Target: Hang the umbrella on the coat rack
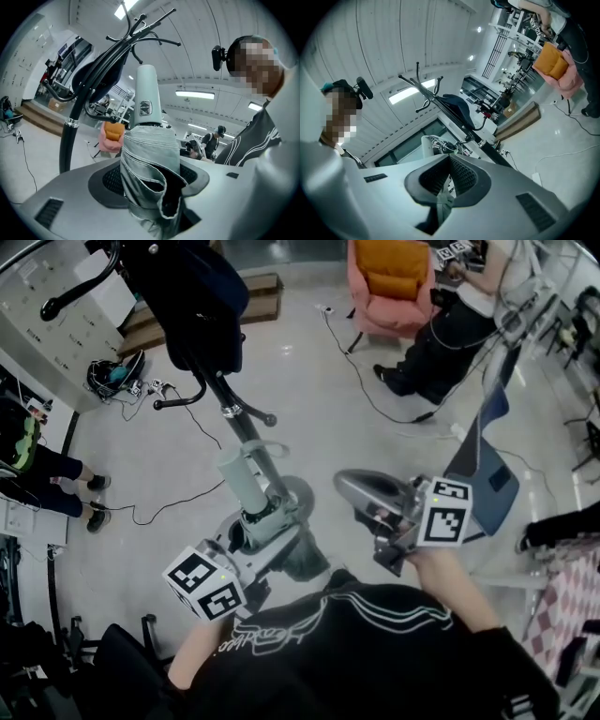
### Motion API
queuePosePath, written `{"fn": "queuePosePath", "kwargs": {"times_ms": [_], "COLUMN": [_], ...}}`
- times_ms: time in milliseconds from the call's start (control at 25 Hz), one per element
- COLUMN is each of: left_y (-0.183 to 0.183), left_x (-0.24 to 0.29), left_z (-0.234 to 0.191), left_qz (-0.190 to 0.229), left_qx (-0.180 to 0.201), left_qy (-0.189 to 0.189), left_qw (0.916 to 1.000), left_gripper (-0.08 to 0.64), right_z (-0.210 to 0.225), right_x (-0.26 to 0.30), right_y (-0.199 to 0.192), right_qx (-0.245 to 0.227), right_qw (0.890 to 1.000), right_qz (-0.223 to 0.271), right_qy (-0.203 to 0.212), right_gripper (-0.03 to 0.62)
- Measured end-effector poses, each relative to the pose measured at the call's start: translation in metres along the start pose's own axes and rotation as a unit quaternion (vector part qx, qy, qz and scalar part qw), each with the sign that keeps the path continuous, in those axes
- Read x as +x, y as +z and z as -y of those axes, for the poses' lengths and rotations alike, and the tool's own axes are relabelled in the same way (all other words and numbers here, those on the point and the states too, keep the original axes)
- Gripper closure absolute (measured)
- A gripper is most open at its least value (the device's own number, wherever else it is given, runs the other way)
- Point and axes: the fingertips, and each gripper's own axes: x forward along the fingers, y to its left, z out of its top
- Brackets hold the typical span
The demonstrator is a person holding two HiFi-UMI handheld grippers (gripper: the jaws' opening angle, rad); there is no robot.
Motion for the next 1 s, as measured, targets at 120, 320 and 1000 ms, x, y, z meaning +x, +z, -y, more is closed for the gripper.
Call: {"fn": "queuePosePath", "kwargs": {"times_ms": [120, 320, 1000], "left_y": [0.002, 0.011, 0.017], "left_x": [0.007, 0.025, 0.056], "left_z": [-0.011, -0.024, -0.071], "left_qz": [0.001, -0.001, -0.004], "left_qx": [-0.004, -0.007, -0.037], "left_qy": [0.014, 0.033, 0.086], "left_qw": [0.9999, 0.9994, 0.9956], "left_gripper": [0.302, 0.302, 0.302], "right_z": [0.012, 0.033, 0.068], "right_x": [0.008, 0.019, 0.083], "right_y": [0.006, 0.026, 0.061], "right_qx": [0.004, 0.011, 0.008], "right_qw": [1.0, 0.999, 0.993], "right_qz": [-0.009, -0.022, -0.075], "right_qy": [0.011, 0.029, 0.094], "right_gripper": [0.581, 0.581, 0.581]}}
